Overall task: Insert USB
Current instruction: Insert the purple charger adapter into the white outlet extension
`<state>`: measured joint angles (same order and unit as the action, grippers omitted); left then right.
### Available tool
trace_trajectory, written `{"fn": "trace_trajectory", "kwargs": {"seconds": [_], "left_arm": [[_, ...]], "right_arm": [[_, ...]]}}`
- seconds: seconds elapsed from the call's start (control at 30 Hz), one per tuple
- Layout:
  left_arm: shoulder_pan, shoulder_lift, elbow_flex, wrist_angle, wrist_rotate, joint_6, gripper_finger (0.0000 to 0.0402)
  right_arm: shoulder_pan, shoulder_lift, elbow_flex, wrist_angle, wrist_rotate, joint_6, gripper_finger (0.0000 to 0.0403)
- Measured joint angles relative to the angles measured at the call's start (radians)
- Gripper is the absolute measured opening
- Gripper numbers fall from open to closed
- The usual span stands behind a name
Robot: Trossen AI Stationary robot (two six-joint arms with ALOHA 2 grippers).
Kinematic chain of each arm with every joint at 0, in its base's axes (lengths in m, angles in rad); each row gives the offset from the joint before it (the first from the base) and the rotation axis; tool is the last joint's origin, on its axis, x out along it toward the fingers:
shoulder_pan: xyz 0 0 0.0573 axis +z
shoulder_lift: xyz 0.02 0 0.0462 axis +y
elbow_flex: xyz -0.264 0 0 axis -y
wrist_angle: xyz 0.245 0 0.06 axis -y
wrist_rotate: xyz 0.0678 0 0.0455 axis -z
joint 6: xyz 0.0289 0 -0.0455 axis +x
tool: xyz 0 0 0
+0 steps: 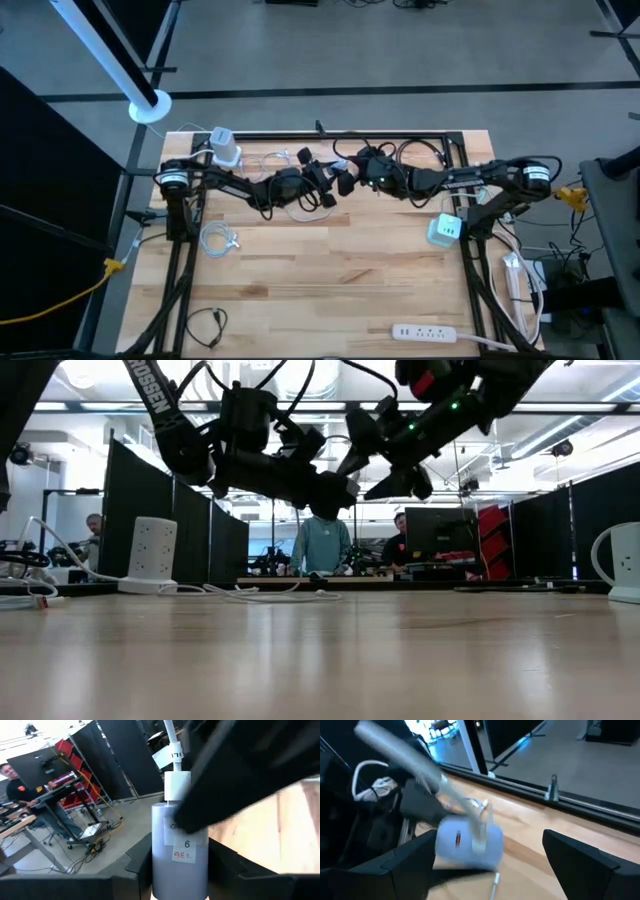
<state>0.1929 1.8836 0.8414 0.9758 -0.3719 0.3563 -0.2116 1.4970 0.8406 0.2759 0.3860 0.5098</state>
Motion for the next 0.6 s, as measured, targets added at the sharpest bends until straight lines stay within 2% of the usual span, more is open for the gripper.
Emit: {"fn": "trace_trajectory", "kwargs": {"seconds": [0.4, 0.47, 0.57, 0.6], "left_arm": [[0.000, 0.000, 0.000, 0.010, 0.001, 0.000, 0.0120], [0.000, 0.000, 0.000, 0.010, 0.001, 0.000, 0.0120], [0.001, 0.000, 0.000, 0.009, 0.004, 0.000, 0.0120], [0.001, 0.000, 0.000, 0.008, 0.005, 0.000, 0.0120]], "right_arm": [[-0.008, 0.059, 0.000, 0.065, -0.019, 0.040, 0.0336], [-0.009, 0.059, 0.000, 0.069, -0.019, 0.041, 0.0314], [-0.009, 0.058, 0.002, 0.074, -0.028, 0.048, 0.0250], [-0.009, 0.057, 0.002, 0.074, -0.031, 0.045, 0.0243]]}}
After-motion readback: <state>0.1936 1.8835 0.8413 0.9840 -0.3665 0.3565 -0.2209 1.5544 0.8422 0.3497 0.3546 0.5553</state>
